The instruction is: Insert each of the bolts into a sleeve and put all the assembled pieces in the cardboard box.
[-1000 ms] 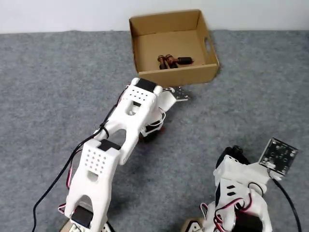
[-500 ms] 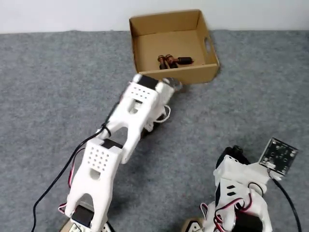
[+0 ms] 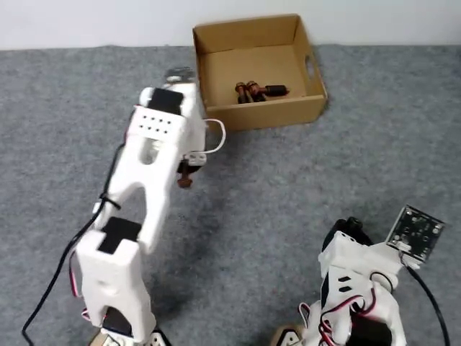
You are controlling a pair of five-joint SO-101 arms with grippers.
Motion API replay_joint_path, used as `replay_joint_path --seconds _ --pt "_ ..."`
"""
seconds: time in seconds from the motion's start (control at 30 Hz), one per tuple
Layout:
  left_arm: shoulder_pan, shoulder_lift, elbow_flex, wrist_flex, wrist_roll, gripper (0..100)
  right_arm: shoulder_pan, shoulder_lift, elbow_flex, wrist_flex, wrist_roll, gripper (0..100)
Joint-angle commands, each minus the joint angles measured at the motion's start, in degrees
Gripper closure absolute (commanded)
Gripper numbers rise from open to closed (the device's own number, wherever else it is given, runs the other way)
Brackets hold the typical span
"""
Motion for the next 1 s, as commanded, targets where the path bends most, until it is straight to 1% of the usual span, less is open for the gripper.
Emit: replay_joint_path --seconds 0.0,0.1,0.27,0.4,0.5,0.67,0.83,0.97 --pt "-3.16 -5.98 4.09 1.23 17.85 100 0.66 -0.22 -0.26 -0.4 0.26 99.1" --pt "-4.66 -6.51 7.08 1.14 28.75 100 0.66 -0.22 -0.26 -0.4 0.26 99.1" --pt "-5.01 -6.51 9.36 1.14 45.89 99 0.66 -0.22 -0.26 -0.4 0.26 99.1" --pt "-5.71 -6.95 10.07 1.23 54.77 99 0.66 -0.22 -0.26 -0.4 0.26 99.1" --pt "-5.27 -7.03 11.56 1.23 57.49 99 0.66 -0.22 -0.26 -0.31 0.26 99.1" --pt "-5.71 -7.03 12.35 1.23 58.46 99 0.75 -0.22 -0.26 -0.31 0.26 99.1" --pt "-5.27 -7.12 12.35 1.32 58.29 90 0.75 -0.22 -0.26 -0.22 0.26 99.1" --pt "-5.19 -7.12 12.53 1.41 58.11 88 1.01 -0.22 -0.26 -0.22 0.26 99.1"
